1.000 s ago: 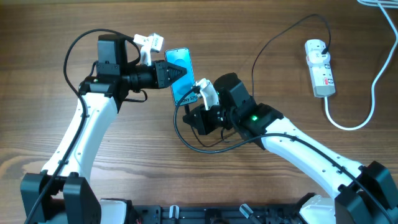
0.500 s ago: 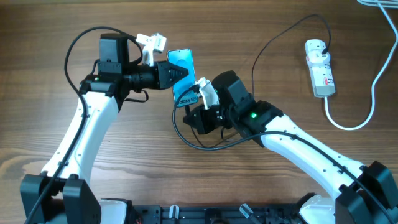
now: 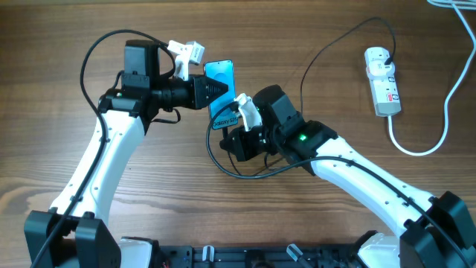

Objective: Plug charger to phone and switch on socket

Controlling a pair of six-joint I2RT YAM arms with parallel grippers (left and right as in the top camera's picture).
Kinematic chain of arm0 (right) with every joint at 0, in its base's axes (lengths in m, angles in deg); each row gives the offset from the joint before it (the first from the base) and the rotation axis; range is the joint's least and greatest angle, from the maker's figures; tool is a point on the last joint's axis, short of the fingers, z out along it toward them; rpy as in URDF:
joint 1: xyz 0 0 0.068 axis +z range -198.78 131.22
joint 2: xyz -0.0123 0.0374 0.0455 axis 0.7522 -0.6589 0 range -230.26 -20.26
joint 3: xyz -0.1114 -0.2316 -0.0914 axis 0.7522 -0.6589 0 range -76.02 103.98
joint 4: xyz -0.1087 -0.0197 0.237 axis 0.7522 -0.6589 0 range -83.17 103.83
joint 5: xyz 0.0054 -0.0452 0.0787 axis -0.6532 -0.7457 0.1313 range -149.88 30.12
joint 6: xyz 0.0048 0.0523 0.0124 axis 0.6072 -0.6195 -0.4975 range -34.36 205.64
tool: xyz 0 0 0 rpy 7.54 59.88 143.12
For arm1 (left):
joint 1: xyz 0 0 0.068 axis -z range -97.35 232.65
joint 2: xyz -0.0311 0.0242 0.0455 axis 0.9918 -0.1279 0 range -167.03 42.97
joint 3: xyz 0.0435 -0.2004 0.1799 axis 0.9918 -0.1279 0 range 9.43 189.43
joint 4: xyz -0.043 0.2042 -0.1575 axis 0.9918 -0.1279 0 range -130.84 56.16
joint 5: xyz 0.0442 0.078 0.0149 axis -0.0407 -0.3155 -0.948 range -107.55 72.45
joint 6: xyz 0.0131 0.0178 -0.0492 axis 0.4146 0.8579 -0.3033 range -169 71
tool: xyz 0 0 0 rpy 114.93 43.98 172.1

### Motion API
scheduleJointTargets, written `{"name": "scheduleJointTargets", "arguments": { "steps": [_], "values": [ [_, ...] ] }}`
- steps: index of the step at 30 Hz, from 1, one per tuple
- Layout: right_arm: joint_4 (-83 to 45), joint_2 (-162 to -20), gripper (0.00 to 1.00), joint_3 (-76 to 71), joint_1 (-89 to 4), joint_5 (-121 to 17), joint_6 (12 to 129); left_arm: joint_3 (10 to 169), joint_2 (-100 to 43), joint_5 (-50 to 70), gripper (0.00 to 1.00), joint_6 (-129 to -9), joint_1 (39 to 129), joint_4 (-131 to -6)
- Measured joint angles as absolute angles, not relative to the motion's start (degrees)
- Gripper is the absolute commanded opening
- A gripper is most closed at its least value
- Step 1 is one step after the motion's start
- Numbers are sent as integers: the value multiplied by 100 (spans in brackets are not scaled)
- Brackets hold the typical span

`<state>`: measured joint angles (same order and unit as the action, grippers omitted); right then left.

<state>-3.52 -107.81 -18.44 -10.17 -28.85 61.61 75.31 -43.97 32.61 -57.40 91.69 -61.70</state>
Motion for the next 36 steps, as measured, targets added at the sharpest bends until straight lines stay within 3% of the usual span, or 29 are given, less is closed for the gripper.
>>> {"name": "scheduleJointTargets", "arguments": {
  "steps": [6, 10, 14, 17, 24, 26, 29, 36],
  "values": [
    [-490, -10783, 5, -1767, -1017, -2890, 6159, 7523, -4379, 3261, 4, -5738, 9171, -6166],
    [-889, -10783, 17, -1566, -1032, -3111, 6124, 7424, -4362, 3311, 4, -5921, 9197, -5755],
    [-1285, -10776, 39, -1205, -1146, -3296, 6089, 7245, -4366, 3330, 4, -6444, 9278, -5359],
    [-1672, -10689, 43, -1028, -1194, -3325, 6117, 7149, -4373, 3243, 4, -6916, 9368, -4972],
    [-3525, -8986, 51, -832, -1262, -4166, 6144, 7018, -4414, 3024, 4, -7294, 9540, -4841],
    [-3967, -8394, 61, -821, -1262, -4614, 6144, 7011, -4416, 3007, 4, -7318, 9553, -4839],
    [-4706, -7598, 65, -792, -1262, -5620, 5916, 7011, -4534, 2979, 4, -7309, 9903, -4813],
    [-5027, -7194, 72, -786, -1260, -6444, 5370, 6961, -6679, 3728, 4, -8240, 10474, -2572]
  ]
}}
